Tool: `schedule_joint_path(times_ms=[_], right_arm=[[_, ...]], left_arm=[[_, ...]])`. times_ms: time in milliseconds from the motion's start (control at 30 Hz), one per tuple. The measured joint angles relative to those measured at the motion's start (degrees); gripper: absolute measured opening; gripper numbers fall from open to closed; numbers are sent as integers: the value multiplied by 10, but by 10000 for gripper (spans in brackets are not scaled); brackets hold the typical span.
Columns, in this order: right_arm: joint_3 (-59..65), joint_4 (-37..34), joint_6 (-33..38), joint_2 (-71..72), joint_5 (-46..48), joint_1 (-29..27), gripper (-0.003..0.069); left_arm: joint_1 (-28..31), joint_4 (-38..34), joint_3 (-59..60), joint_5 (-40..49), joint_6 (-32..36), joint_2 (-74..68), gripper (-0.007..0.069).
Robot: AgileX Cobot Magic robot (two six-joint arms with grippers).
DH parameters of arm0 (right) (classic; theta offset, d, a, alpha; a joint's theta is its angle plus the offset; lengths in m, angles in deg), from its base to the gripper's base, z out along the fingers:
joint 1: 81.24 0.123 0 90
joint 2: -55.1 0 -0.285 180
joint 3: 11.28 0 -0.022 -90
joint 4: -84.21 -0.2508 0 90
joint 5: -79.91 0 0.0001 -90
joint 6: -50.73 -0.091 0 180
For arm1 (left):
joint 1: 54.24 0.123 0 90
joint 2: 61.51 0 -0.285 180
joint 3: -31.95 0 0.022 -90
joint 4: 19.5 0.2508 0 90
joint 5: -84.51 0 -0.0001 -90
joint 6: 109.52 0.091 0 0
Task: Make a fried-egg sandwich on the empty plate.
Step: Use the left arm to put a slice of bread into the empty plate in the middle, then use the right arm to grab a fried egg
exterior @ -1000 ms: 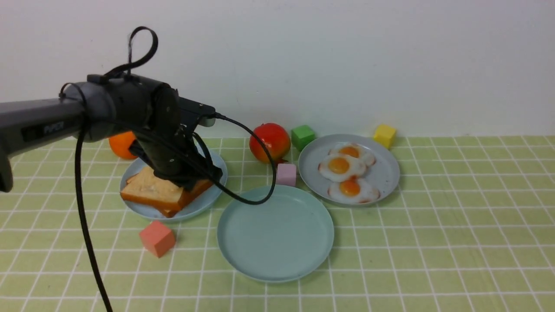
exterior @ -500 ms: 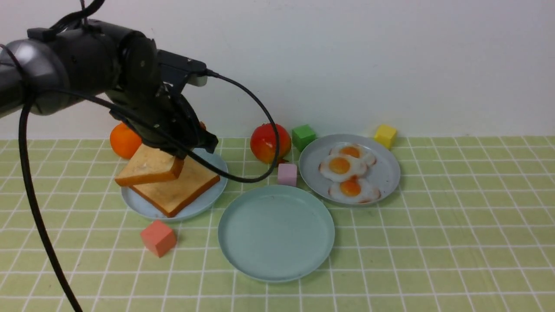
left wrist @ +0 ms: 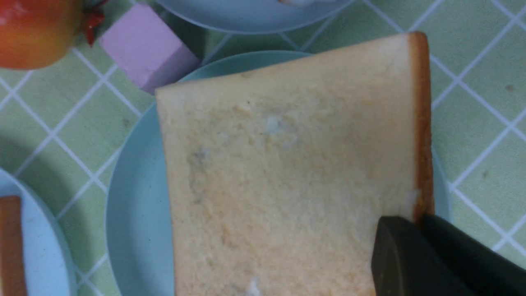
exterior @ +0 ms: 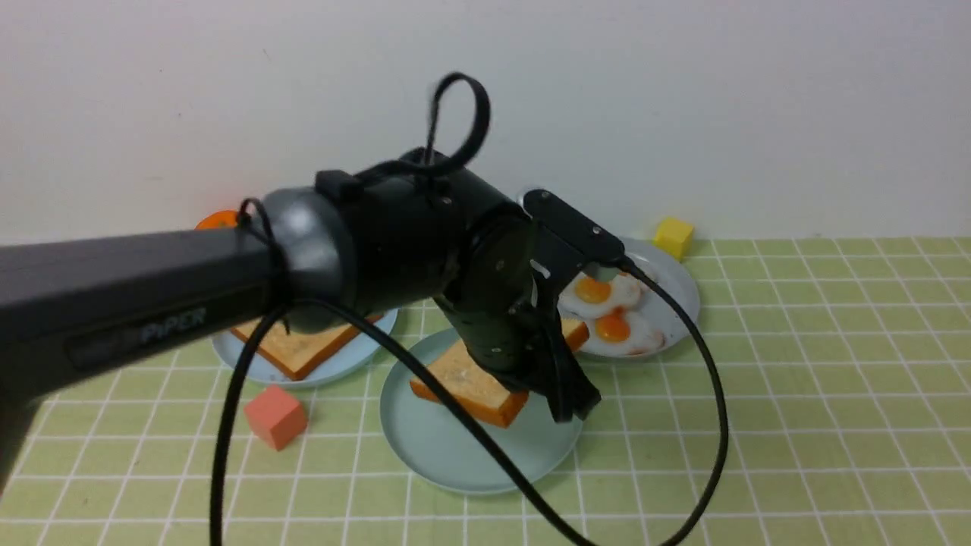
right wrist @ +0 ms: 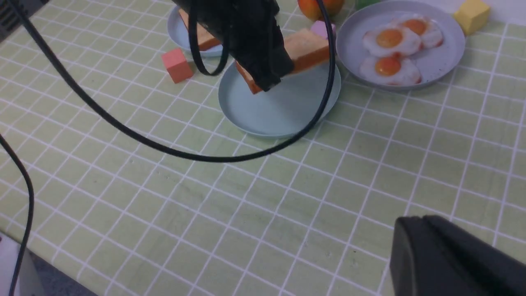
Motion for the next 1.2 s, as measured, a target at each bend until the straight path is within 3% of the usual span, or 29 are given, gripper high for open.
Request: schedule_joint_path(times_ms=[167,467,733,900,1000,1067,1167,1200], right_arm=[[0,2,0,2,7,0,32],[0,1,0,2,7,12,32],[0,14,0,2,7,16,36],[0,14,0,2,6,17,43],[4,8,-9,-3,-11,17,47],[20,-4,-21,-17,-44,17,49],[52,-26,-27,-72,-106,17,57],[54,-27,-27,-72,-110,17,58]], left_arm=[[0,41,0,-3,-18,-30,13],[0,48,0,-5,-19,-36,48],[0,49,0,12,-19,-36,342],[0,49,-1,47,-23,-34,402],[0,45,-11,69,-46,-13,354],[0,37,-24,79,-67,18,269],[0,10,-39,96,-88,106,47],[0,8,-40,98,-89,112,36]])
